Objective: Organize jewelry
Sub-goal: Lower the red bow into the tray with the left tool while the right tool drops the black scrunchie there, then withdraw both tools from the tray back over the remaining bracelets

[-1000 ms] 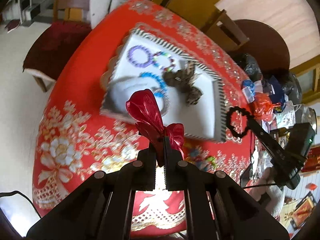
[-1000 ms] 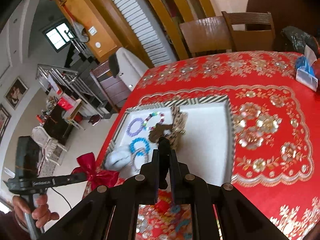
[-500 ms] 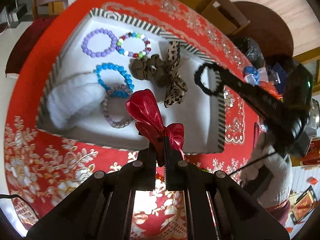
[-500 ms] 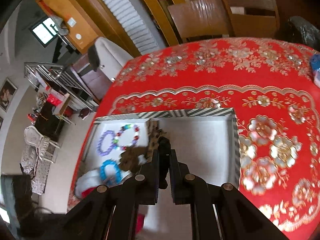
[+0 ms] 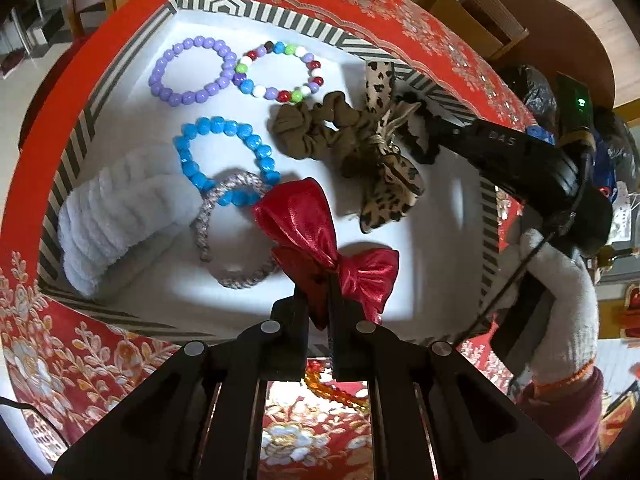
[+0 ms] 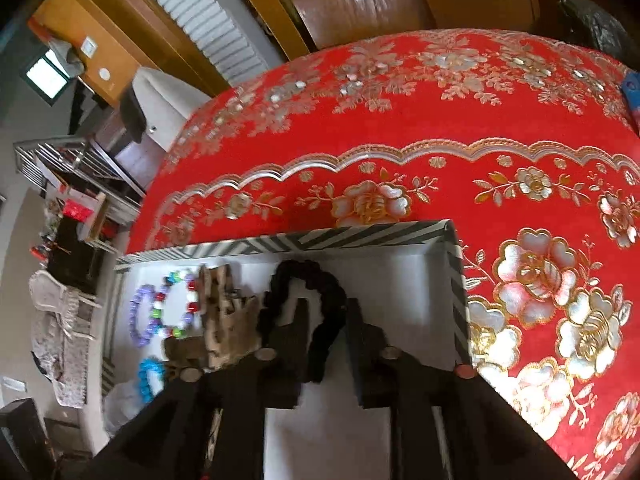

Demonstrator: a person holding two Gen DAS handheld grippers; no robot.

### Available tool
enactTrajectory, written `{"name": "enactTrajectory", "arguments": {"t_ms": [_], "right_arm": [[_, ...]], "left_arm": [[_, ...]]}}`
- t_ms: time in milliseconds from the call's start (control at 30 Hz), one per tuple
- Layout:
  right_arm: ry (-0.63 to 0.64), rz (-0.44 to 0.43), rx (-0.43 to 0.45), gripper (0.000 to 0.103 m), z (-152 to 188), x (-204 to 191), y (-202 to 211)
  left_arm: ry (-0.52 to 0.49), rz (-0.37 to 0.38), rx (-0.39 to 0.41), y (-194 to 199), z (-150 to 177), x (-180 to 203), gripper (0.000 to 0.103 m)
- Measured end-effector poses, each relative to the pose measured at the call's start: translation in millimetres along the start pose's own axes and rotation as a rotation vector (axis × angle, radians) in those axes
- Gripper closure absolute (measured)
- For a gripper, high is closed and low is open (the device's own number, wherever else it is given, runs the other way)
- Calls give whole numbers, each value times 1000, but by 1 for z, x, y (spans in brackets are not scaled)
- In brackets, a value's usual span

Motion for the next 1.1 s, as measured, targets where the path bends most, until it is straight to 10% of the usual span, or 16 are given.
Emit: {"name": "enactTrajectory", "arguments": {"t_ms": [233, 1100], "right_arm": [[3, 2, 54, 68, 14, -5, 48], [86, 67, 130, 62, 188, -25, 159]], "left_arm": [[-56, -33, 46, 11, -3, 5, 61], [-229, -263, 229, 89, 55, -12, 54]]}}
Point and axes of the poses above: each gripper's, at about its wrist camera, not at the fingertips, and y roughly against the way its jaws point, x to its right, z to its underside, the point moved 9 cm from there along -y, roughly the way its jaws point, and after that the axes turned 8 degrees about -y, right-handed, at the moved point
